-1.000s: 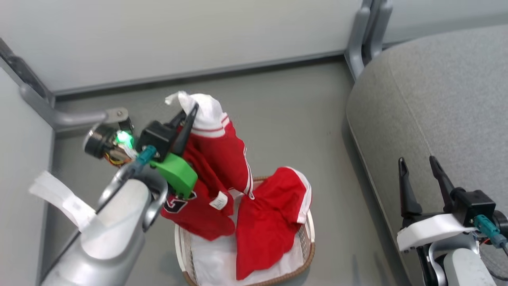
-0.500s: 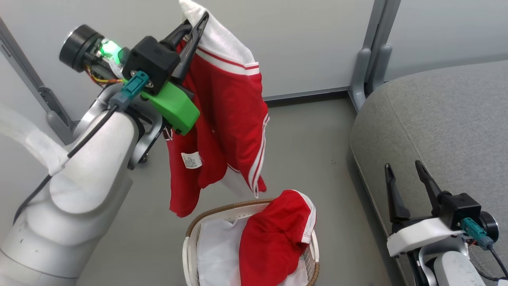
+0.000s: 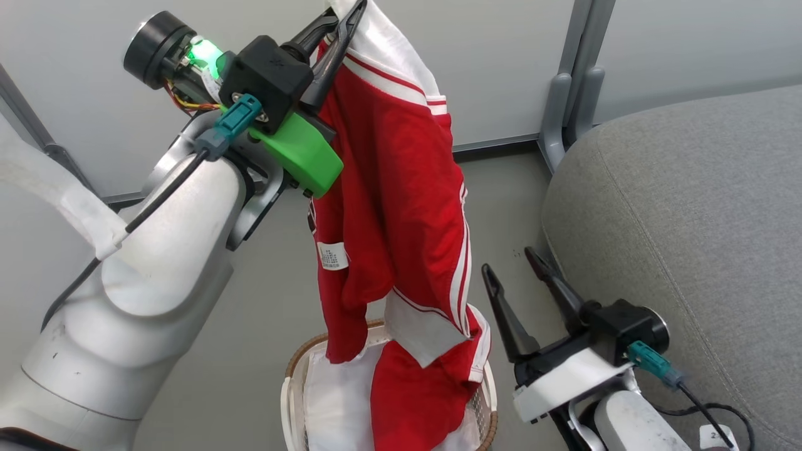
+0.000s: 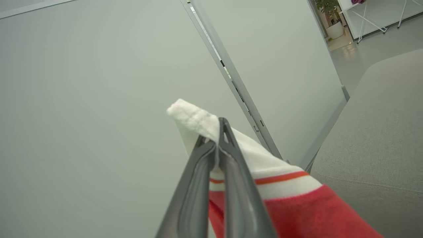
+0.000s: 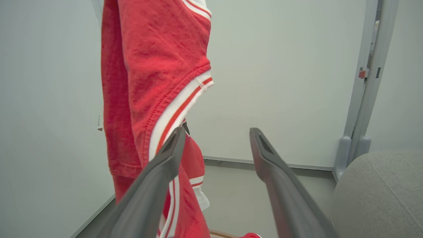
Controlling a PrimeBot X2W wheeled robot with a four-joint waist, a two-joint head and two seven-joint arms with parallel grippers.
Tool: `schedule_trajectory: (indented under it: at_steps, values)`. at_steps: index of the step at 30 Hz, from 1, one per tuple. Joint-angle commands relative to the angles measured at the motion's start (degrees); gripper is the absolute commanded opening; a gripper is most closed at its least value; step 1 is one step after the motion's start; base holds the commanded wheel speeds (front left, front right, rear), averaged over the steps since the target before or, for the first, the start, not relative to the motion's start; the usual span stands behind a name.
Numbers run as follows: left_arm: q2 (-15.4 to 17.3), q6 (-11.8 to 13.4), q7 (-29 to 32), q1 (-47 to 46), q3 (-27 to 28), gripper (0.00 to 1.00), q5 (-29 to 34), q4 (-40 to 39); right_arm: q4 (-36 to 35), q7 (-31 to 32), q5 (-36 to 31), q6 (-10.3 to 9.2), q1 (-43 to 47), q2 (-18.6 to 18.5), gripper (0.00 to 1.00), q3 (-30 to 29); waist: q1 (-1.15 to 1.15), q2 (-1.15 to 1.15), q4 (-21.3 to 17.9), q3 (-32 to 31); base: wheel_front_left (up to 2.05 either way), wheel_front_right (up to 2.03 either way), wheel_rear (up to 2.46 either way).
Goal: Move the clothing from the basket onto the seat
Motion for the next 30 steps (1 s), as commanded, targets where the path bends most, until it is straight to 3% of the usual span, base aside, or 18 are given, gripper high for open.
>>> schedule_trajectory:
  at_steps: [1,6,12,23,24,25,26,27,30]
  values:
    - [-0.36,-0.07,-0.6,-1.1,-0.18,0.0,-0.39,-0.1,0.61,-0.28,-0.08,-0.06,-1.56,-0.23,1.0,1.56,0.0,0.0,-0.05,0.03,0.0,0.0,0.0]
    - [-1.2,-0.09,-1.65,-1.77,-1.17,0.0,-0.66,-0.04,5.33,-0.27,-1.04,-0.07,-6.82,-0.34,1.0,6.99,0.0,0.0,0.19,0.06,0.0,0.0,0.0]
    - [-2.3,-0.12,-2.47,-2.68,-2.16,0.0,-1.03,0.22,13.66,-0.21,-1.21,-0.06,-12.76,-0.25,1.0,7.17,0.0,0.0,1.28,0.01,0.0,0.0,0.0]
    - [-3.33,-0.1,-3.52,-3.07,-4.09,0.0,-1.63,1.42,22.91,-0.2,3.69,-0.06,-20.47,-0.25,1.0,15.53,0.0,0.0,3.08,-0.23,0.0,0.0,0.0]
    - [-3.34,-0.1,-3.4,-2.69,-4.13,0.0,-1.94,1.53,23.44,-0.2,4.08,-0.06,-21.14,-0.3,0.48,16.34,0.0,0.0,3.27,-0.28,0.0,0.0,0.0]
    - [-3.26,-0.09,-3.27,-2.33,-4.1,0.0,-2.08,1.61,23.63,-0.2,4.42,-0.06,-21.59,-0.31,0.39,16.98,0.0,0.0,3.41,-0.32,0.0,0.0,0.0]
    - [-3.01,0.09,-3.19,-1.86,-3.98,0.0,-2.2,1.7,23.83,-0.2,4.74,-0.06,-22.14,-0.29,0.1,17.67,0.0,0.0,3.57,-0.36,0.0,0.0,0.0]
    - [-2.68,0.29,-3.15,-1.41,-3.83,0.0,-2.42,1.88,23.8,-0.2,4.89,-0.06,-22.43,-0.29,0.0,17.93,0.0,0.0,3.66,-0.39,0.0,0.0,0.0]
    - [-1.6,0.81,-3.01,0.12,-3.18,0.0,-3.29,2.73,23.43,-0.2,5.24,-0.06,-22.8,-0.32,0.0,17.94,0.0,0.0,3.82,-0.42,0.0,0.0,0.0]
